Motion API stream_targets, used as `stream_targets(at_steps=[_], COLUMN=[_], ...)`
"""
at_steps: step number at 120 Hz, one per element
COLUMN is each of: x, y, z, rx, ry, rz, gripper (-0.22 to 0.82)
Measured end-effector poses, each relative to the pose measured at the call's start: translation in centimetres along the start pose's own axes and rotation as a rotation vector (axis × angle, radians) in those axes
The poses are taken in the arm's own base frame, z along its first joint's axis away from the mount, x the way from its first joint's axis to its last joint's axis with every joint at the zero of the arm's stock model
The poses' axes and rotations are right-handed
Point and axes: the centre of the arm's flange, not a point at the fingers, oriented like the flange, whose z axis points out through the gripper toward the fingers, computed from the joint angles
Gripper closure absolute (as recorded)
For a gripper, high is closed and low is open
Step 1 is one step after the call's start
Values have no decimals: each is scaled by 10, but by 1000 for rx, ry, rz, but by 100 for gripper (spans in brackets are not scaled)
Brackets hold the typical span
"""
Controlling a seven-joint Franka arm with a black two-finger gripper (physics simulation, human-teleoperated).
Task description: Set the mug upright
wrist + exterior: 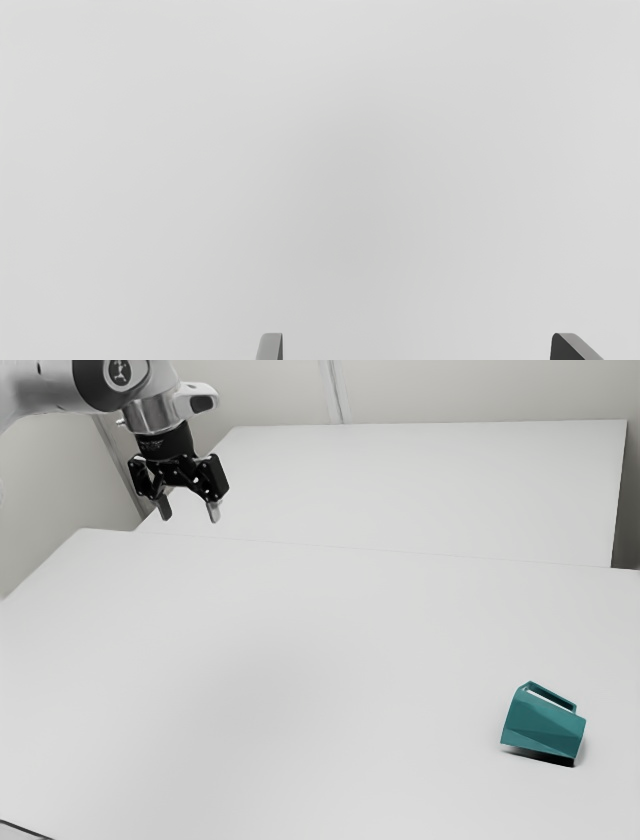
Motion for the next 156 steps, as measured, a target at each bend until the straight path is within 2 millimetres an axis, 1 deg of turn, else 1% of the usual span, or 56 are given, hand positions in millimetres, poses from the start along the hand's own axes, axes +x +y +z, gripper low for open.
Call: stream_targets(at_steps=[20, 43, 60, 73, 93, 100, 122, 132, 142, 156], x=[3, 11, 9, 9, 9, 7, -6, -10, -15, -19], y=[-1, 12, 28, 44, 67, 75, 95, 104, 113, 129], z=[2, 25, 41, 56, 72, 82, 126, 139, 155, 167], rx=[-7, -48, -109, -184, -286, -329, -430, -461, -493, -529], ry=[13, 33, 59, 74, 84, 70, 32, 27, 19, 25], rz=[-5, 9, 25, 45, 73, 83, 105, 116, 126, 152], gripper=[2, 2, 2, 3, 3, 3, 3, 3, 3, 3])
